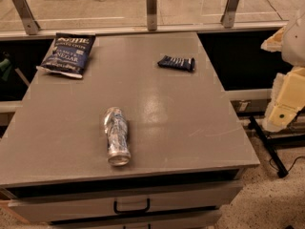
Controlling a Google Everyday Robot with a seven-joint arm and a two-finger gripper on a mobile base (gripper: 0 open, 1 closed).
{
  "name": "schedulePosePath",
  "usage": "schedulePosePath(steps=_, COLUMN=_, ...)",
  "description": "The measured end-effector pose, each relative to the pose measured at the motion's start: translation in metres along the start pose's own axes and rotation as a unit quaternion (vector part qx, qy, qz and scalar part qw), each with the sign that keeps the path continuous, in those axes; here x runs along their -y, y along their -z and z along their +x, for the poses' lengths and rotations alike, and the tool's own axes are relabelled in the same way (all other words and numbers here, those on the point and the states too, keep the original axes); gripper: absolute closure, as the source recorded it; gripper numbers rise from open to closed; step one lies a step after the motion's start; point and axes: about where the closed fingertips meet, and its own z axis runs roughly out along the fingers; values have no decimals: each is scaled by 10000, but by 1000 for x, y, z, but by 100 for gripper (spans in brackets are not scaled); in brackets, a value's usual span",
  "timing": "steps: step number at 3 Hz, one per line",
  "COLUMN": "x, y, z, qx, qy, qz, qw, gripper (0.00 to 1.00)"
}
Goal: Move rxbar blueberry near redbull can
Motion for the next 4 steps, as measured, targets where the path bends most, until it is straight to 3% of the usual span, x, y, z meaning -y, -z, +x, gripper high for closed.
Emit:
schedulePosePath(steps=1, x=0, y=0, z=0, qx=1, qy=0, qz=1, qw=10000, gripper=0)
schedulePosePath(steps=2, x=37, y=-13, z=-30, qx=484, qy=-8, qz=172, qw=9987, gripper=0)
schedulePosePath(steps=3, x=104, y=-44, z=-82, qx=1157, qy=23, qz=390, qw=9925, gripper=0)
schedulePosePath(steps=4, x=173, y=-91, z=-135, qx=1750, qy=-83, qz=518, qw=9832, gripper=0)
